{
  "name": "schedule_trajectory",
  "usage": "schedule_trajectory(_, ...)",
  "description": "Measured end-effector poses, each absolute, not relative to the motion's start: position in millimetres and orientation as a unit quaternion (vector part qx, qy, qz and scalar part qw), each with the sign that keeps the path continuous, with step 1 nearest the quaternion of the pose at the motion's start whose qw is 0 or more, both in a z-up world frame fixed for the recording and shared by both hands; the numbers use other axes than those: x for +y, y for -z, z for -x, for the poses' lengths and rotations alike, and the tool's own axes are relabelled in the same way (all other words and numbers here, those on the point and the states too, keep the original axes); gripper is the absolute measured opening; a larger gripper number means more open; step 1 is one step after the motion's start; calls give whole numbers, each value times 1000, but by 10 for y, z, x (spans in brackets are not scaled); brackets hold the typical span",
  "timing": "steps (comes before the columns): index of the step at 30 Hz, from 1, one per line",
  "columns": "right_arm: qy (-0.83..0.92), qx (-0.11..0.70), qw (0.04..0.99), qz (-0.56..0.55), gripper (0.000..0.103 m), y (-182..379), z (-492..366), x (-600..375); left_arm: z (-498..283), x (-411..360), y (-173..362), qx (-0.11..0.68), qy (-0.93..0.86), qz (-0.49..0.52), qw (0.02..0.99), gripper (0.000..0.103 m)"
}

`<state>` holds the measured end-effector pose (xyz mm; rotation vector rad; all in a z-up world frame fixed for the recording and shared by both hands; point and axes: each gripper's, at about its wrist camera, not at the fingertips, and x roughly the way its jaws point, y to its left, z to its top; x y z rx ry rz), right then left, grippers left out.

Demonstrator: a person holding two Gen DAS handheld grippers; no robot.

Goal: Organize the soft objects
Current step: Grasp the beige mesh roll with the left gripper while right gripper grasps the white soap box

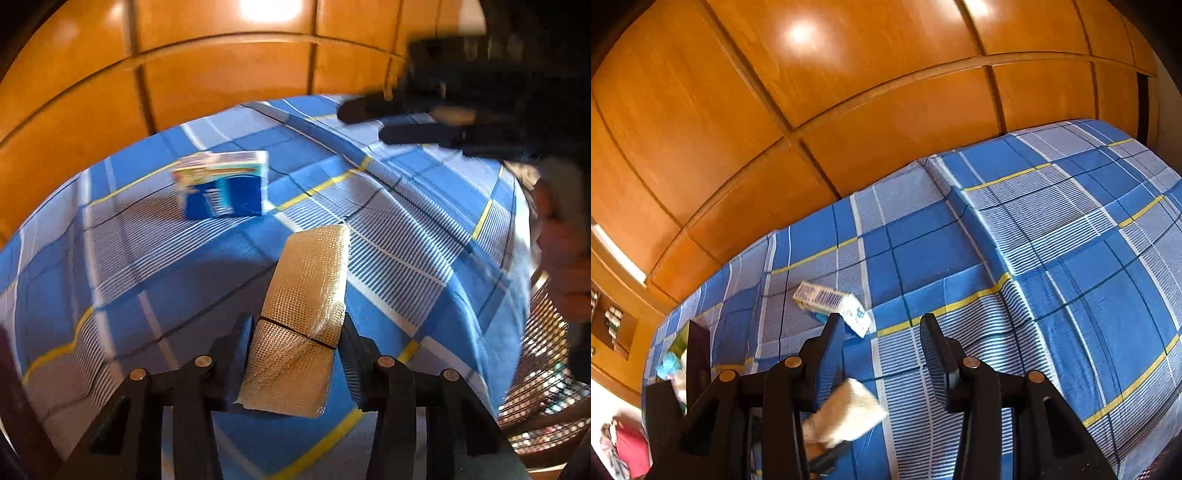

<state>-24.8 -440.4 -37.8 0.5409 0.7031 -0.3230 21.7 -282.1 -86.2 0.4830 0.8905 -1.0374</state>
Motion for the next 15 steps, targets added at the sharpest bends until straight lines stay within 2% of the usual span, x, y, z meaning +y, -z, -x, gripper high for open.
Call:
schedule_trajectory(7, 102, 392, 897, -175, 43, 441, -21, -4010, -302, -2173, 588, 410, 423, -160, 792, 46)
schedule_trajectory(10, 78, 421, 901, -74, 43, 414, -284, -3764, -330, -1880, 478, 408, 405, -131, 808, 46)
schedule_trajectory(15, 55, 474, 876, 73, 51, 491, -794, -3577, -368, -1481, 352, 404, 377, -94, 828, 46)
